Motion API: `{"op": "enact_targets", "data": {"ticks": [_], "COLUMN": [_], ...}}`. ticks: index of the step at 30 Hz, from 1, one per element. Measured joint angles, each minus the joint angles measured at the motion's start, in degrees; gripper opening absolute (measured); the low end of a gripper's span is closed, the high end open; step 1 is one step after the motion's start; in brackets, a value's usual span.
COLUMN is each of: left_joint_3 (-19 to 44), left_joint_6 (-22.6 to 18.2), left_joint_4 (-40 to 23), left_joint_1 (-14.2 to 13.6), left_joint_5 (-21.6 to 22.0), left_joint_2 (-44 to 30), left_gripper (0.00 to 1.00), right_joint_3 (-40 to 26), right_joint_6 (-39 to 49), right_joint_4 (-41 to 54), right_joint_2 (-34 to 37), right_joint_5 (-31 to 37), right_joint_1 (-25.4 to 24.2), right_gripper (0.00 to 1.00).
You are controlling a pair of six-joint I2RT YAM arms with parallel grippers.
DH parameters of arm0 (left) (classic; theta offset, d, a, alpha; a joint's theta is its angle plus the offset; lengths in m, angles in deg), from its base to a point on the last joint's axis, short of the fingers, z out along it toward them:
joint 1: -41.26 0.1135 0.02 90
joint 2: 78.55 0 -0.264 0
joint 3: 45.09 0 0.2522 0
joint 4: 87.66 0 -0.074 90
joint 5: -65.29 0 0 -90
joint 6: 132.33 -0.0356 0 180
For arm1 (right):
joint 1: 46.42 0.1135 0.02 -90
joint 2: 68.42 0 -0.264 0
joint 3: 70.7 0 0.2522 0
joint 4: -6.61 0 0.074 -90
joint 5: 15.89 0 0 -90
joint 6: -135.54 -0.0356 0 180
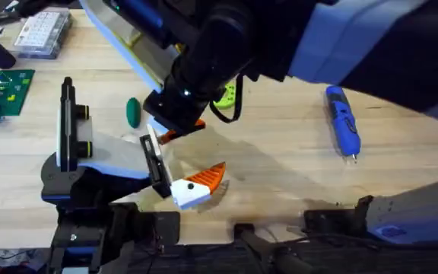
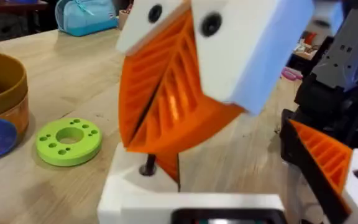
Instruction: Pick up the gripper from the table and insert it into the empty holder that is missing its gripper. Then pick up a screw, insert it into the mounting hole, and use the screwdriver to tighten it. Finally, clean up the table by picking up the vegetable and placing it into the bucket.
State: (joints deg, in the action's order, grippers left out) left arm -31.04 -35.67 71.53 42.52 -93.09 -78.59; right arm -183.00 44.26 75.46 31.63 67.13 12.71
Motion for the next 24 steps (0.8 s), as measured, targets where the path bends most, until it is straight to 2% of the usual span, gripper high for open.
{"op": "enact_targets", "data": {"ticks": [11,12,13,14,16,20,24], "left_joint_3": [0.0,0.0,0.0,0.0,0.0,0.0,0.0], "left_joint_6": [0.83,0.9,0.78,0.69,0.75,0.92,0.92], "left_joint_4": [-0.04,-0.04,-0.01,-0.02,-0.04,-0.02,-0.02], "left_joint_1": [0.02,0.01,0.0,0.0,0.0,0.07,0.07], "left_joint_5": [0.0,0.0,0.01,0.01,0.0,0.02,0.02], "left_joint_2": [-0.02,-0.01,0.0,0.0,-0.02,-0.02,-0.02], "left_gripper": [0.987,0.987,0.986,0.986,0.987,0.987,0.986], "right_joint_3": [-0.33,-0.33,-0.33,-0.33,-0.33,-0.35,-0.35], "right_joint_6": [0.0,-0.13,-0.29,-0.37,-0.35,-0.4,-0.44], "right_joint_4": [-0.65,-0.64,-0.57,-0.34,-0.24,-0.21,-0.14], "right_joint_2": [1.49,1.57,1.61,1.76,2.19,2.34,2.34], "right_joint_5": [0.0,0.0,-0.03,-0.04,-0.04,0.51,0.91], "right_joint_1": [-0.02,-0.02,-0.01,0.0,0.0,-0.41,-0.55], "right_gripper": [0.006,0.028,0.104,0.239,0.413,0.583,0.635]}}
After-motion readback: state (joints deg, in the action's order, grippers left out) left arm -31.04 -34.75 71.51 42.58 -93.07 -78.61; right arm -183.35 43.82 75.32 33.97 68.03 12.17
